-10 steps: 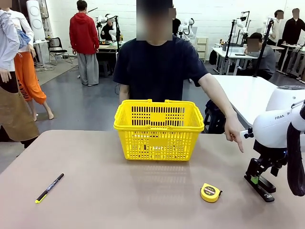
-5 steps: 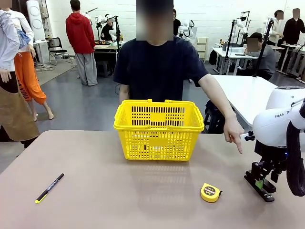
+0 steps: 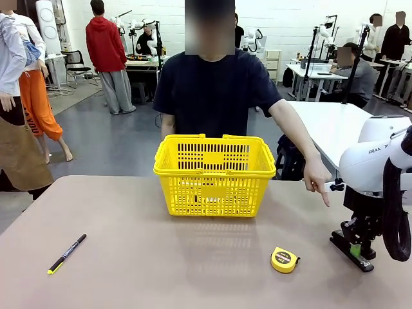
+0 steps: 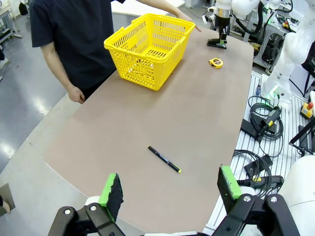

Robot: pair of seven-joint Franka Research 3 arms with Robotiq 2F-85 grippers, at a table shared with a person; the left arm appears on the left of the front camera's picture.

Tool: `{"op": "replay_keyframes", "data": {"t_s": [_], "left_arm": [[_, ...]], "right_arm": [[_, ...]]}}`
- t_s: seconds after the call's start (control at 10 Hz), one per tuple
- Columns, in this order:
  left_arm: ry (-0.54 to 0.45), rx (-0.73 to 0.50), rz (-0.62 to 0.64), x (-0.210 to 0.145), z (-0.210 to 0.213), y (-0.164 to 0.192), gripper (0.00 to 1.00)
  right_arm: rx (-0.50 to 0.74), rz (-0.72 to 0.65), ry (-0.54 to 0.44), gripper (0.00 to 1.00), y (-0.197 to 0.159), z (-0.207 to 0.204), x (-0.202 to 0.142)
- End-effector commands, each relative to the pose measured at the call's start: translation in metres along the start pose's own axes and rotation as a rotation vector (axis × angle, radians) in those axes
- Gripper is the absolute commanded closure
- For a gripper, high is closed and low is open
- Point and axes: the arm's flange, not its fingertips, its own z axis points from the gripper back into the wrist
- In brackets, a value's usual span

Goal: Place the items the person wants into the basket.
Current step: Pick up the item the person points to and place it in the Market Basket.

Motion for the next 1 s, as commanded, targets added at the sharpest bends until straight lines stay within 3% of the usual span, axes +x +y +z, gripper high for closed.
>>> {"op": "replay_keyframes", "data": {"t_s": [0.0,0.2,0.3,0.4,0.6,0.8,0.9], "left_arm": [[-0.014,0.000,-0.021,-0.001,0.001,0.000,0.00],[-0.014,0.000,-0.021,-0.001,0.001,0.000,0.00],[-0.014,0.000,-0.021,-0.001,0.001,0.000,0.00],[-0.014,0.000,-0.021,-0.001,0.001,0.000,0.00],[-0.014,0.000,-0.021,-0.001,0.001,0.000,0.00],[-0.014,0.000,-0.021,-0.001,0.001,0.000,0.00],[-0.014,0.000,-0.021,-0.001,0.001,0.000,0.00]], "right_arm": [[0.036,0.006,0.001,1.00,0.001,0.001,0.007],[0.047,0.000,-0.022,1.00,0.001,0.009,0.005],[0.094,-0.006,0.001,0.89,0.003,0.034,-0.002],[0.116,-0.007,-0.047,0.76,0.012,0.085,-0.019],[0.155,0.035,-0.182,0.76,0.032,0.200,-0.050],[0.174,0.066,-0.192,0.76,0.048,0.273,-0.055],[0.153,0.147,-0.173,0.76,0.061,0.298,-0.044]]}}
